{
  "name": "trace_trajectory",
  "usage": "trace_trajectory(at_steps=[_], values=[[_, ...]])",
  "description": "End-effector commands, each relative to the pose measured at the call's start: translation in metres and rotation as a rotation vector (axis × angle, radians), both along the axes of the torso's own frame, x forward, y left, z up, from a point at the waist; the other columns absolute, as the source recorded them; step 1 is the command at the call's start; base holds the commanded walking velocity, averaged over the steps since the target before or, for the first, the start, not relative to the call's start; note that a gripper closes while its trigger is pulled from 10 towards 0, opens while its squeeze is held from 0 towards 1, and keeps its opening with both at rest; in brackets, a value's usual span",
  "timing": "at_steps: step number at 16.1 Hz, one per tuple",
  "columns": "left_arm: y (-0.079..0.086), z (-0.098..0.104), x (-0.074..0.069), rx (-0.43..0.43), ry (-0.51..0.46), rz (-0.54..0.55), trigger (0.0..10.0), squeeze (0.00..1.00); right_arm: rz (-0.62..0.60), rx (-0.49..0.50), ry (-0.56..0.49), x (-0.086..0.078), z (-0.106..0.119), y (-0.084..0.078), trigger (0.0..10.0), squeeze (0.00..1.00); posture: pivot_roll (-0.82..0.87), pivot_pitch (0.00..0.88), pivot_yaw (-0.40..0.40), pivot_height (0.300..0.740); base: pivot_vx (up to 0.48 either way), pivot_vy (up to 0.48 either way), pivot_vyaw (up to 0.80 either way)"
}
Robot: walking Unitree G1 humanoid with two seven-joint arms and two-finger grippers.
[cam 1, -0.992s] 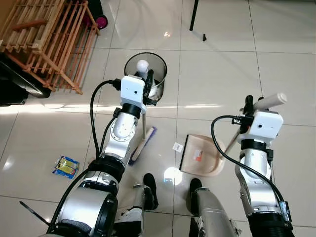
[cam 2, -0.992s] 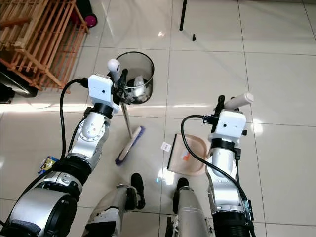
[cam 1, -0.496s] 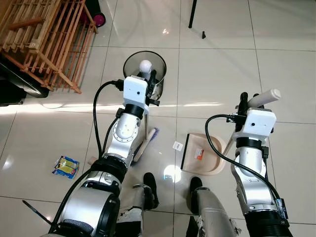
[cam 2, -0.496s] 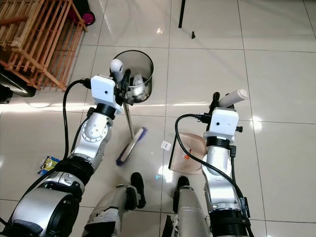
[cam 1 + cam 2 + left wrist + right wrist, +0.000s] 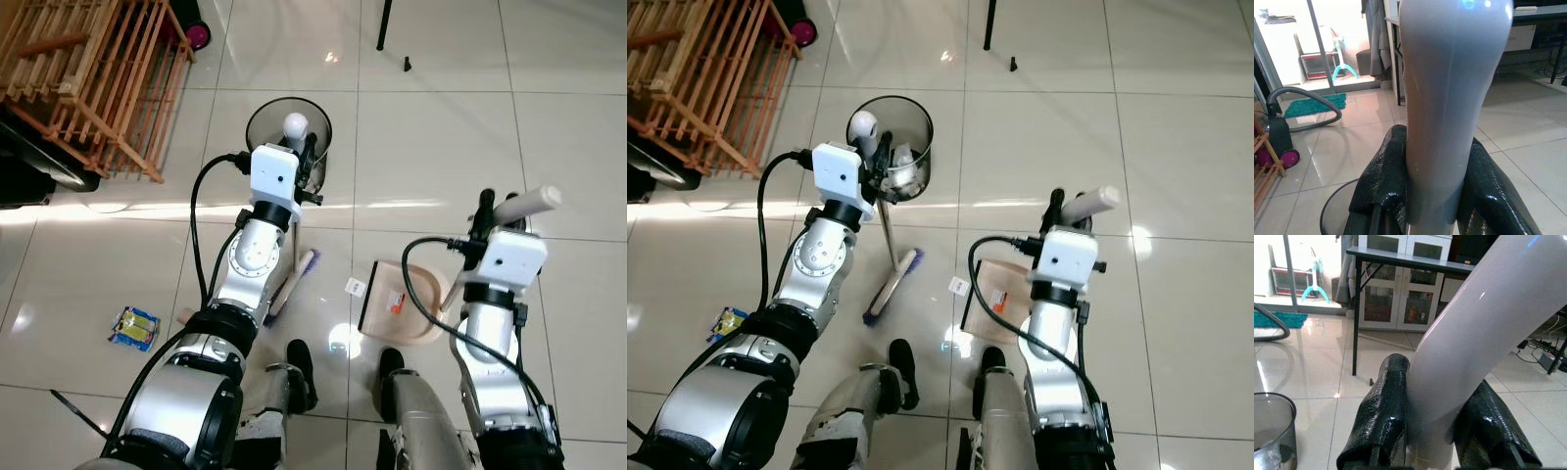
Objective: Sweep floor
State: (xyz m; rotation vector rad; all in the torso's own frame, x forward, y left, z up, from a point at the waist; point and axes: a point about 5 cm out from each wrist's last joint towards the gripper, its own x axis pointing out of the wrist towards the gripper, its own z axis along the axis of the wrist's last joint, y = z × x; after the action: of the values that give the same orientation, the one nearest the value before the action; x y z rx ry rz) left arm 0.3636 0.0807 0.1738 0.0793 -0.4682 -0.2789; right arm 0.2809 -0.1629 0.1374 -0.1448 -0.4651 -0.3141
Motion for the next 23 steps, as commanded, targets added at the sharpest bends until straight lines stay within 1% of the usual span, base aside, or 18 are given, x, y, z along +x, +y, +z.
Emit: trace_trajectory(at_steps=[1, 4, 8, 9, 10, 11, 15, 18, 19, 20, 23], values=[[0.002, -0.007, -0.002, -0.013, 0.019, 0.002, 10.0, 0.0, 0.004, -0.016, -0.048, -0.003, 0.004, 0.0, 10.0, 0.0, 0.05, 0.437, 0.126, 0.74, 0.0, 0.0, 0.0], [0.003, -0.007, -0.002, -0.012, 0.019, 0.002, 10.0, 0.0, 0.015, -0.056, -0.085, 0.001, 0.013, -0.003, 10.0, 0.0, 0.05, 0.437, 0.127, 0.74, 0.0, 0.0, 0.0], [0.003, -0.008, -0.002, -0.006, 0.022, -0.004, 10.0, 0.0, 0.037, -0.109, -0.058, 0.004, 0.008, -0.002, 10.0, 0.0, 0.05, 0.434, 0.128, 0.74, 0.0, 0.0, 0.0], [0.003, -0.008, -0.002, -0.005, 0.023, -0.005, 10.0, 0.0, 0.038, -0.122, -0.041, 0.005, 0.006, -0.002, 10.0, 0.0, 0.05, 0.434, 0.128, 0.74, 0.0, 0.0, 0.0], [0.003, -0.009, -0.002, -0.003, 0.026, -0.007, 10.0, 0.0, 0.041, -0.137, 0.007, 0.007, 0.001, -0.003, 10.0, 0.0, 0.05, 0.429, 0.127, 0.74, 0.0, 0.0, 0.0], [0.003, -0.009, -0.002, -0.002, 0.027, -0.007, 10.0, 0.0, 0.045, -0.138, 0.028, 0.009, -0.003, -0.004, 10.0, 0.0, 0.05, 0.429, 0.127, 0.74, 0.0, 0.0, 0.0], [0.004, -0.01, -0.002, -0.002, 0.028, -0.006, 10.0, 0.0, 0.041, -0.135, 0.029, 0.009, -0.006, -0.005, 10.0, 0.0, 0.06, 0.423, 0.127, 0.74, 0.0, 0.0, 0.0], [0.004, -0.011, -0.002, 0.005, 0.034, -0.01, 10.0, 0.0, 0.041, -0.13, 0.059, 0.01, -0.012, -0.004, 10.0, 0.0, 0.06, 0.414, 0.128, 0.74, 0.0, 0.0, 0.0], [0.004, -0.013, -0.003, 0.013, 0.038, -0.014, 10.0, 0.0, 0.041, -0.144, 0.113, 0.011, -0.022, -0.003, 10.0, 0.0, 0.06, 0.389, 0.128, 0.74, 0.0, 0.0, 0.0], [0.004, -0.013, -0.003, 0.022, 0.04, -0.018, 10.0, 0.0, 0.039, -0.143, 0.159, 0.012, -0.031, -0.002, 10.0, 0.0, 0.07, 0.383, 0.129, 0.74, 0.0, 0.0, 0.0], [0.003, -0.011, -0.002, 0.026, 0.034, -0.025, 10.0, 0.0, 0.027, -0.114, 0.193, 0.014, -0.038, -0.004, 10.0, 0.0, 0.08, 0.384, 0.134, 0.74, 0.0, 0.0, 0.0]])
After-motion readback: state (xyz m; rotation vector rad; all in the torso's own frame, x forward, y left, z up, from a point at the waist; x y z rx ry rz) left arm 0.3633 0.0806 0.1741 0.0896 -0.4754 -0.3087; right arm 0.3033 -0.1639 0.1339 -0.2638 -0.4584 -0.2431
